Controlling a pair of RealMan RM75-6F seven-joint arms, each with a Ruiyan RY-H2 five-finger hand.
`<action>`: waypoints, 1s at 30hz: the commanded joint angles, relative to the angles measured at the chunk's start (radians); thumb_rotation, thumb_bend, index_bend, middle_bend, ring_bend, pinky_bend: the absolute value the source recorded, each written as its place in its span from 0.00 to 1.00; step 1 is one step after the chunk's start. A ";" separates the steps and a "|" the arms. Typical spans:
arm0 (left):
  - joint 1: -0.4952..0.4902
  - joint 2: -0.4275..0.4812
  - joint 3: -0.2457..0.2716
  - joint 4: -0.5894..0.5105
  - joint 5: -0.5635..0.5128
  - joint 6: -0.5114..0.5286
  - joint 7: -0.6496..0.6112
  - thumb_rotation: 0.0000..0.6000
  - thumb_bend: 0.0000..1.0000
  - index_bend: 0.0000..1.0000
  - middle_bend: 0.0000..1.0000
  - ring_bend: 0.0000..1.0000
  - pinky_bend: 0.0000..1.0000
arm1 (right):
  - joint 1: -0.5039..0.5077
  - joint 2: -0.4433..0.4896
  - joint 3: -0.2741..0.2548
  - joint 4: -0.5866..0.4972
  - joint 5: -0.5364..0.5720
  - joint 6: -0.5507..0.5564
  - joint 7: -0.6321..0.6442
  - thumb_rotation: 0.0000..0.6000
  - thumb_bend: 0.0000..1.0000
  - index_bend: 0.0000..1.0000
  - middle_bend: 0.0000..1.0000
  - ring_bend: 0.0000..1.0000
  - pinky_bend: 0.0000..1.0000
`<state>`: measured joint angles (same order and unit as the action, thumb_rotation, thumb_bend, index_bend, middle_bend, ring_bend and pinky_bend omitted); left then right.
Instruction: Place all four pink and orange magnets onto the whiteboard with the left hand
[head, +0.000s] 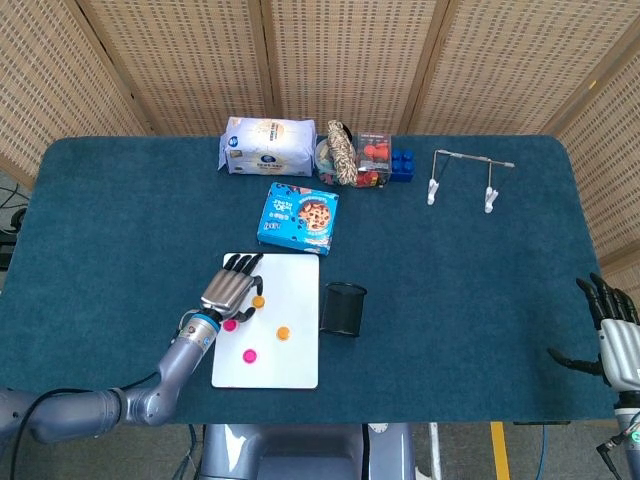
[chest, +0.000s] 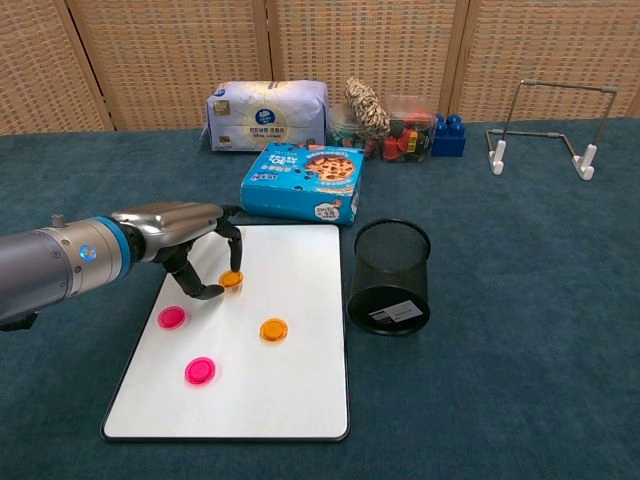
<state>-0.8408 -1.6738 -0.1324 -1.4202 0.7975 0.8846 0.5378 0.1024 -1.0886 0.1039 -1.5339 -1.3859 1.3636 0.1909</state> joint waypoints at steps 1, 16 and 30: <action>-0.002 0.001 0.001 -0.001 0.001 -0.004 -0.004 1.00 0.38 0.53 0.00 0.00 0.00 | 0.000 0.000 0.000 0.000 0.000 0.000 0.000 1.00 0.05 0.00 0.00 0.00 0.00; -0.004 0.001 0.010 -0.001 0.018 0.002 -0.018 1.00 0.36 0.35 0.00 0.00 0.00 | -0.001 0.000 0.000 0.001 -0.001 0.003 0.002 1.00 0.05 0.00 0.00 0.00 0.00; 0.054 0.119 -0.003 -0.136 0.131 0.091 -0.111 1.00 0.31 0.20 0.00 0.00 0.00 | -0.001 -0.001 0.001 0.003 -0.002 0.004 0.006 1.00 0.05 0.00 0.00 0.00 0.00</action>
<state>-0.8147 -1.5986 -0.1359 -1.5123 0.8905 0.9378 0.4544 0.1014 -1.0895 0.1053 -1.5306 -1.3875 1.3675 0.1973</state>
